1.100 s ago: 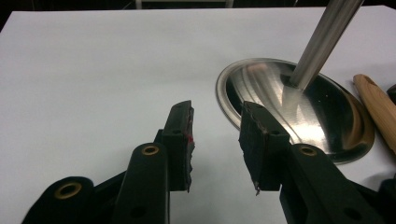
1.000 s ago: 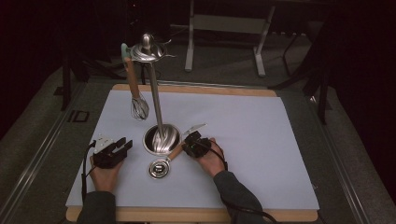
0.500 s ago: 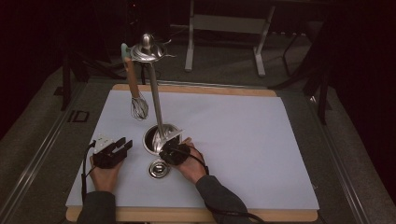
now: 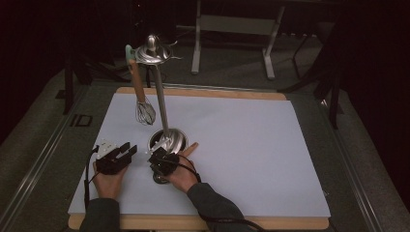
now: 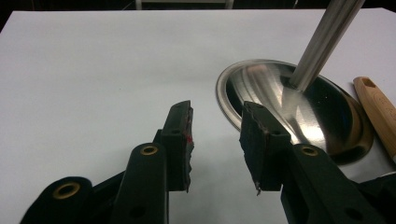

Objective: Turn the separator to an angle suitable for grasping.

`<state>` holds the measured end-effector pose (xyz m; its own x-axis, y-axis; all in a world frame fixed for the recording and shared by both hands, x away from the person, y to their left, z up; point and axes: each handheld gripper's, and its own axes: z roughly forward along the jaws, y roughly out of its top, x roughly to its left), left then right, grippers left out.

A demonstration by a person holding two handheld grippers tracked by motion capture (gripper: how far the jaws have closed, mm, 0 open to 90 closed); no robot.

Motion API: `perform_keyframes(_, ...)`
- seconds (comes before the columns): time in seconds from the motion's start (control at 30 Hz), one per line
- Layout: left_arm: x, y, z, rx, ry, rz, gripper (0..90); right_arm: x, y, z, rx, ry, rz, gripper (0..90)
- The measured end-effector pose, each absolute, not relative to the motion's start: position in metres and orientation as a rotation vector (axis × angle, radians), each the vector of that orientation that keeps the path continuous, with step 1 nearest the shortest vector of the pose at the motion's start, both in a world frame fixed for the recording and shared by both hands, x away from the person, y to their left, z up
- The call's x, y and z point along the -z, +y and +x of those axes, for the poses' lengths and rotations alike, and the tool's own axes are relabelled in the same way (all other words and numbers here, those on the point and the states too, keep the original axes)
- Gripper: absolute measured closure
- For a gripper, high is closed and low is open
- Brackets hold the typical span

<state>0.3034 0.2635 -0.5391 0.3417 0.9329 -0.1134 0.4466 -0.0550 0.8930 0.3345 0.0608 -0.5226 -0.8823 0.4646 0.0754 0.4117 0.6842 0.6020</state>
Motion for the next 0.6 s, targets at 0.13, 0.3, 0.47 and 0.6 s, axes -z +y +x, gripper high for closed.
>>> perform_keyframes(0.13,0.539,0.263,0.303,-0.648,1.253,1.663,63.9,0.523,0.062,0.334,-0.956,2.816,0.746,89.2)
perform_keyframes(0.3,0.539,0.263,0.303,-0.649,1.254,1.662,63.9,0.522,0.056,0.330,-0.934,2.821,0.746,89.3)
perform_keyframes(0.47,0.539,0.263,0.303,-0.651,1.253,1.665,63.8,0.521,0.037,0.322,-0.916,2.826,0.769,89.4)
perform_keyframes(0.6,0.539,0.263,0.303,-0.651,1.255,1.664,63.6,0.519,0.022,0.316,-0.890,2.841,0.767,89.4)
